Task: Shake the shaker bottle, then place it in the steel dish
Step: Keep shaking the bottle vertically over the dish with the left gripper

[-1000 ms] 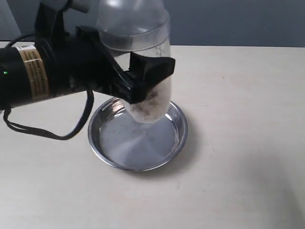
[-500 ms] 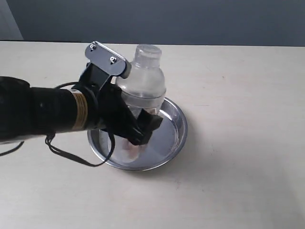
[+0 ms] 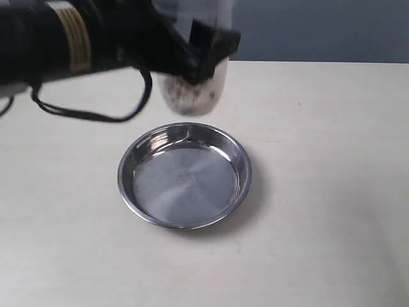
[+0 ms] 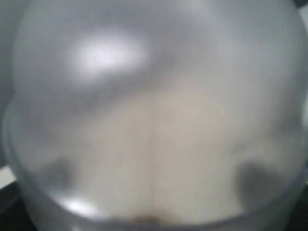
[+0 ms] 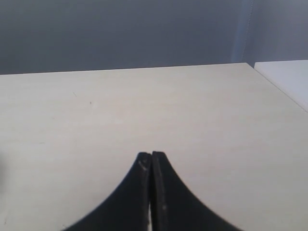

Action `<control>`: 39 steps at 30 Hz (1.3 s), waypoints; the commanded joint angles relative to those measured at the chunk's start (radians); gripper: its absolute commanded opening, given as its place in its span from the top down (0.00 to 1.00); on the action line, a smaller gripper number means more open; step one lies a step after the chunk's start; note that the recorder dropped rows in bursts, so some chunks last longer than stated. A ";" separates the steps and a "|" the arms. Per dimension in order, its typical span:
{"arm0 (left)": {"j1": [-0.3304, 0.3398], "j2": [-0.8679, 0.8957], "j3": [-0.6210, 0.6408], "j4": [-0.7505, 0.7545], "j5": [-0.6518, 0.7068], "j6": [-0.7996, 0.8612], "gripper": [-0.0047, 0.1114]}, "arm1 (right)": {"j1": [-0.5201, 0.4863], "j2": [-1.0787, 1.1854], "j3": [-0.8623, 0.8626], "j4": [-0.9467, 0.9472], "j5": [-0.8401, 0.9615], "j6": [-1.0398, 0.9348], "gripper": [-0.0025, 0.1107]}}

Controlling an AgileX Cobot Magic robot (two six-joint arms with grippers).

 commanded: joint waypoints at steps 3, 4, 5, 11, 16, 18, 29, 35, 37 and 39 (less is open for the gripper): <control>-0.006 0.109 0.073 -0.064 -0.022 0.001 0.96 | -0.003 -0.005 0.001 0.001 -0.015 -0.002 0.99; -0.006 0.070 0.054 -0.052 -0.034 0.001 0.96 | -0.003 -0.005 0.001 0.001 -0.015 -0.002 0.99; -0.006 0.025 0.012 -0.016 -0.060 0.012 0.96 | -0.003 -0.005 0.001 0.001 -0.015 -0.002 0.99; -0.001 0.067 0.051 -0.035 -0.034 0.011 0.96 | -0.003 -0.005 0.001 0.001 -0.015 -0.002 0.99; -0.003 0.052 0.021 -0.039 -0.134 -0.002 0.96 | -0.003 -0.005 0.001 0.001 -0.015 -0.002 0.99; -0.003 0.006 -0.022 -0.039 -0.191 0.016 0.96 | -0.003 -0.005 0.001 0.001 -0.015 -0.002 0.99; -0.012 0.006 -0.012 -0.009 -0.260 -0.012 0.96 | -0.003 -0.005 0.001 0.001 -0.015 -0.002 0.99; -0.010 0.133 0.050 -0.006 -0.002 -0.027 0.96 | -0.003 -0.005 0.001 0.001 -0.015 -0.002 0.99; -0.014 0.069 0.014 0.006 -0.061 -0.027 0.96 | -0.003 -0.005 0.001 0.001 -0.015 -0.002 0.99; -0.012 -0.010 -0.045 0.067 -0.184 0.010 0.96 | -0.003 -0.005 0.001 0.001 -0.015 -0.002 0.99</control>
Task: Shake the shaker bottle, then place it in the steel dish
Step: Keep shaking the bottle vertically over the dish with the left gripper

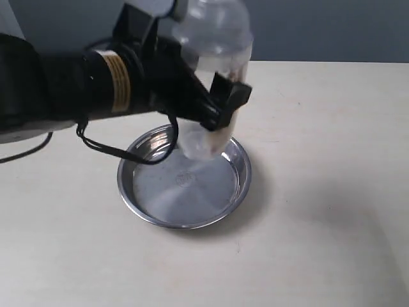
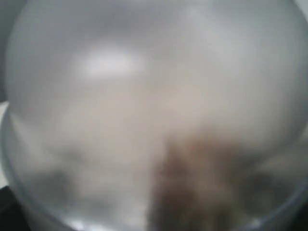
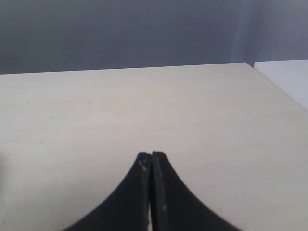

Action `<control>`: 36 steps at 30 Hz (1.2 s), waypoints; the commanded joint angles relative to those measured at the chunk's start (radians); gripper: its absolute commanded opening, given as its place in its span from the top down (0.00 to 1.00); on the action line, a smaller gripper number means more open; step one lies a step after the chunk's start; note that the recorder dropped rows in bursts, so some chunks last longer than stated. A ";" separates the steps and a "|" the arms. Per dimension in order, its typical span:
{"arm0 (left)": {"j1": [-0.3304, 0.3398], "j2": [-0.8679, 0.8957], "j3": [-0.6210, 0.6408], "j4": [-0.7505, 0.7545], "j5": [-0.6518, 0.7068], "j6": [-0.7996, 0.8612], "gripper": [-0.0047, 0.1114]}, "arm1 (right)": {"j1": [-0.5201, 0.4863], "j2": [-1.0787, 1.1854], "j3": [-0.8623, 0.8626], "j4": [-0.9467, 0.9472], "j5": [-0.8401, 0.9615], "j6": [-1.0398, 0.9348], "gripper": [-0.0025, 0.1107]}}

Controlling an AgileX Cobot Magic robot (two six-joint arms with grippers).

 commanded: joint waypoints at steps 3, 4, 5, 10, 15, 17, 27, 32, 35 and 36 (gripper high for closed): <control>-0.010 -0.097 -0.078 0.041 -0.048 0.014 0.96 | -0.003 -0.005 0.001 0.001 -0.014 -0.002 0.99; -0.018 -0.062 -0.046 0.029 0.004 -0.004 0.96 | -0.003 -0.005 0.001 0.001 -0.014 -0.002 0.99; -0.021 -0.010 -0.008 0.029 0.034 -0.003 0.96 | -0.003 -0.005 0.001 0.001 -0.014 -0.002 0.99; -0.019 -0.106 -0.088 0.082 -0.040 0.002 0.96 | -0.003 -0.005 0.001 0.001 -0.014 -0.002 0.99; -0.013 0.025 0.008 0.049 0.042 0.000 0.96 | -0.003 -0.005 0.001 0.001 -0.014 -0.002 0.99; -0.012 -0.082 -0.078 0.064 -0.027 0.005 0.96 | -0.003 -0.005 0.001 0.001 -0.014 -0.002 0.99; -0.019 -0.164 -0.143 -0.005 -0.033 0.100 0.96 | -0.003 -0.005 0.001 0.001 -0.014 -0.002 0.99; -0.019 -0.025 0.026 -0.116 0.066 0.069 0.96 | -0.003 -0.005 0.001 0.001 -0.014 -0.002 0.99; -0.019 -0.093 -0.034 -0.078 -0.022 0.085 0.96 | -0.003 -0.005 0.001 0.001 -0.014 -0.002 0.99; -0.019 -0.138 -0.078 -0.042 -0.054 0.106 0.96 | -0.003 -0.005 0.001 0.001 -0.014 -0.002 0.99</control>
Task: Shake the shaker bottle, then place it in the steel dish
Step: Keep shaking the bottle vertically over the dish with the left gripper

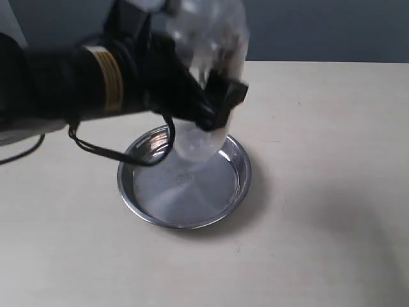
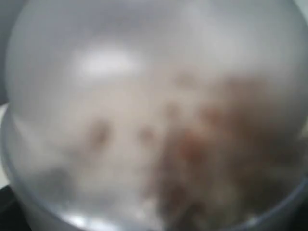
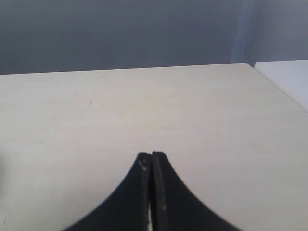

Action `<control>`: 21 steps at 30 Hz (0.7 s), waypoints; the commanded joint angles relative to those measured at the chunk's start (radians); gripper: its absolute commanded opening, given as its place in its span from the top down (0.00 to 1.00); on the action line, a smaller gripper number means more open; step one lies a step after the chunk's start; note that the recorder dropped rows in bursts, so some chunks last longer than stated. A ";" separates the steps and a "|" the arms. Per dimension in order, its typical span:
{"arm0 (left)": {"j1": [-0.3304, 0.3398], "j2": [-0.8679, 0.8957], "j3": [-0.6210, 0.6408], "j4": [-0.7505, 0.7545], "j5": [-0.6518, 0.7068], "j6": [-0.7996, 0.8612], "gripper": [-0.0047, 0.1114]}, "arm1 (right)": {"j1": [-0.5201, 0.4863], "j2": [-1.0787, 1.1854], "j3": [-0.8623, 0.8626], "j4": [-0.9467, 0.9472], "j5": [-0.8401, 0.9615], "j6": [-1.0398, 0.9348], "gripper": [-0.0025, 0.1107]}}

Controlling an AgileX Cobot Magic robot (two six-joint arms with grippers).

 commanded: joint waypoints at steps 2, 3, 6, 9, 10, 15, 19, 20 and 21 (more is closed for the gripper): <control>0.002 -0.127 -0.129 0.045 -0.069 0.035 0.96 | -0.003 -0.005 0.001 0.001 -0.013 -0.002 0.99; 0.000 -0.122 -0.115 0.020 -0.020 0.027 0.96 | -0.003 -0.005 0.001 0.001 -0.013 -0.002 0.99; -0.008 -0.002 0.032 -0.051 0.043 0.022 0.96 | -0.003 -0.005 0.001 0.001 -0.013 -0.002 0.99; -0.008 -0.024 0.015 -0.031 0.003 0.022 0.96 | -0.003 -0.005 0.001 0.001 -0.013 -0.002 0.99; -0.005 -0.098 -0.065 0.033 -0.071 0.055 0.96 | -0.003 -0.005 0.001 0.001 -0.013 -0.002 0.99; -0.010 0.003 0.047 -0.086 0.004 0.033 0.96 | -0.003 -0.005 0.001 0.001 -0.013 -0.002 0.99; -0.013 -0.117 -0.074 -0.063 -0.049 0.100 0.96 | -0.003 -0.005 0.001 0.001 -0.013 -0.002 0.99; -0.012 -0.075 -0.025 -0.091 -0.019 0.100 0.96 | -0.003 -0.005 0.001 0.001 -0.013 -0.002 0.99; -0.012 -0.005 0.040 -0.113 -0.006 0.100 0.96 | -0.003 -0.005 0.001 0.001 -0.013 -0.002 0.99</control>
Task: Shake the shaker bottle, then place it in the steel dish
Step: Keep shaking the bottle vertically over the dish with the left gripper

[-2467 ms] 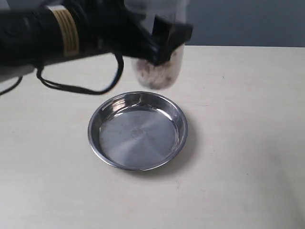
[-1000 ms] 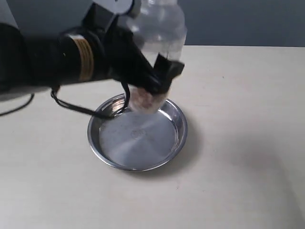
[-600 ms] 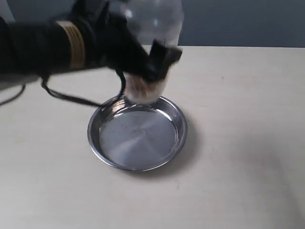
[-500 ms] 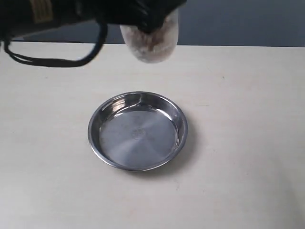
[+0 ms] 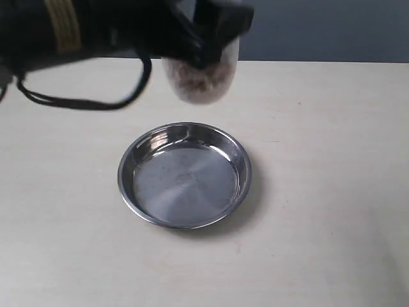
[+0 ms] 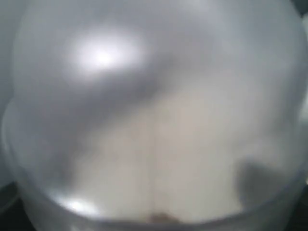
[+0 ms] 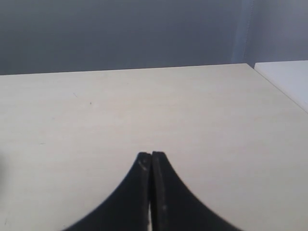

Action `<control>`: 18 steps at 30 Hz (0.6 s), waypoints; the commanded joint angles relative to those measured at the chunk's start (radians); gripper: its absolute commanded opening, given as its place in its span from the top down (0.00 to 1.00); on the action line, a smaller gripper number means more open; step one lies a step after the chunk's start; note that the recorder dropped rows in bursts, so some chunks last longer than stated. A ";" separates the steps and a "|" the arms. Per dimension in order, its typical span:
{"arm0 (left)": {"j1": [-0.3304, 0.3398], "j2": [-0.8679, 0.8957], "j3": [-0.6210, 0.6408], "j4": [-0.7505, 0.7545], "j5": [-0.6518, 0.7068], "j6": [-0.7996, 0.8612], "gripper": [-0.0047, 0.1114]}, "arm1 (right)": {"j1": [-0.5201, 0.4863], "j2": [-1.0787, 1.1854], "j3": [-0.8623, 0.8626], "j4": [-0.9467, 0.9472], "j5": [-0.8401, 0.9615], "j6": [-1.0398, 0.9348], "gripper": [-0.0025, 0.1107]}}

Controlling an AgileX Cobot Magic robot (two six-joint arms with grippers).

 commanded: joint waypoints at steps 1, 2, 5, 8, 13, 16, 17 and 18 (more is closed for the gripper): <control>-0.004 0.103 0.099 -0.066 0.004 0.009 0.96 | -0.003 -0.005 0.001 0.001 -0.012 -0.002 0.99; -0.004 0.043 0.049 -0.046 -0.036 0.019 0.96 | -0.003 -0.005 0.001 0.001 -0.012 -0.002 0.99; -0.002 -0.022 -0.019 -0.002 -0.050 0.017 0.96 | -0.003 -0.005 0.001 0.001 -0.012 -0.002 0.99; -0.009 0.081 0.095 -0.024 -0.002 -0.006 0.96 | -0.003 -0.005 0.001 0.001 -0.012 -0.002 0.99; -0.009 -0.039 -0.045 0.064 -0.078 0.028 0.96 | -0.003 -0.005 0.001 0.001 -0.012 -0.002 0.99; -0.014 -0.016 -0.016 0.007 0.006 -0.023 0.96 | -0.003 -0.005 0.001 0.001 -0.012 -0.002 0.99; -0.013 0.027 0.035 -0.013 0.025 -0.031 0.96 | -0.003 -0.005 0.001 0.001 -0.012 -0.002 0.99; -0.013 0.066 0.078 -0.029 0.031 -0.039 0.96 | -0.003 -0.005 0.001 0.001 -0.012 -0.002 0.99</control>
